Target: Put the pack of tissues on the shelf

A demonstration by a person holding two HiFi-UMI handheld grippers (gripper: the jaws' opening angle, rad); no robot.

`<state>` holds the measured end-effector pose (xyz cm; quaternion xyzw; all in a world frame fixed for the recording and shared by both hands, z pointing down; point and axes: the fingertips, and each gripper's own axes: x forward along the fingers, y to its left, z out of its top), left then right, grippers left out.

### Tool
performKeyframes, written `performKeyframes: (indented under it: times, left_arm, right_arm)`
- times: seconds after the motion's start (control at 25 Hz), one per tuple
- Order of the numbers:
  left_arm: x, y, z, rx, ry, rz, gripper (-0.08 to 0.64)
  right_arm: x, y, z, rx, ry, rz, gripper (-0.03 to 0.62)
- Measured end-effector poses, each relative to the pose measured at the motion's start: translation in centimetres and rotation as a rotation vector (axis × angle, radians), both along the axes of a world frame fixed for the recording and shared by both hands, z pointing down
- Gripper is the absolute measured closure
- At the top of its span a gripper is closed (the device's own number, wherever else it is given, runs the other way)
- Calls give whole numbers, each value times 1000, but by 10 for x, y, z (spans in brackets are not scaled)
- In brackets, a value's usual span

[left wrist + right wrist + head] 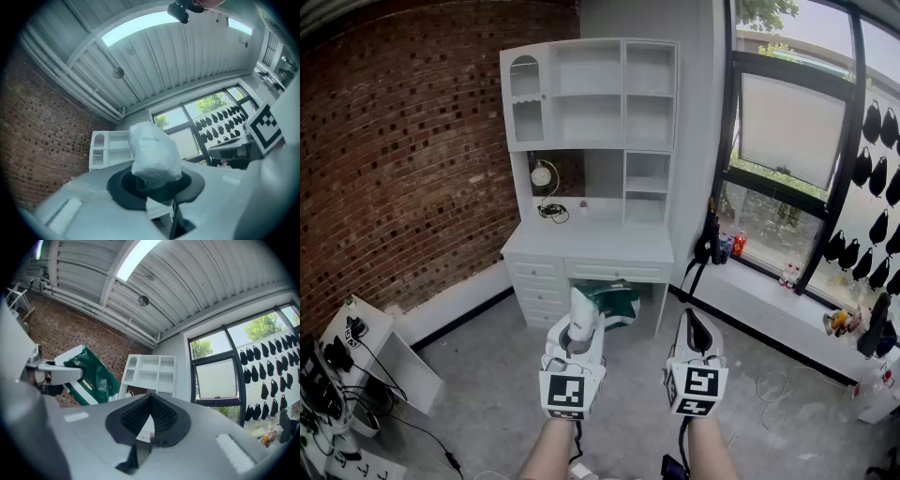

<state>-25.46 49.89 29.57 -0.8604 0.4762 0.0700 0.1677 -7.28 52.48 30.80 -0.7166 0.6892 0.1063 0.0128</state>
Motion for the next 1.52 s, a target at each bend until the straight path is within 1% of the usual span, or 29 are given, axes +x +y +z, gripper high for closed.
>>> performKeyframes:
  times: [0.68, 0.76, 0.96, 1.0, 1.04, 1.12, 1.16, 1.36, 1.52]
  left_arm:
    - [10, -5, 4, -12, -7, -5, 457]
    - [13, -6, 3, -15, -4, -7, 457]
    - [21, -10, 4, -23, 10, -9, 457]
    - [21, -11, 4, -26, 11, -11, 457]
    - [22, -12, 5, -29, 14, -14, 457]
    - [24, -13, 4, -38, 30, -20, 457]
    - [27, -13, 3, -41, 43, -22, 457]
    - [44, -12, 4, -45, 83, -37, 457]
    - [59, -13, 2, -49, 111, -65, 457]
  right_arm:
    - [10, -2, 3, -3, -10, -2, 595]
    - [15, -3, 4, -3, -29, -10, 594]
    - [30, -4, 5, 13, -120, -53, 583]
    - [31, -5, 5, 14, -127, -64, 540]
    - [32, -6, 6, 13, -132, -79, 477]
    - [34, -9, 8, 8, -137, -110, 376]
    - [36, -9, 8, 6, -138, -120, 341]
    - [56, -9, 11, 9, -137, -135, 337]
    - [77, -11, 8, -4, -112, -159, 337]
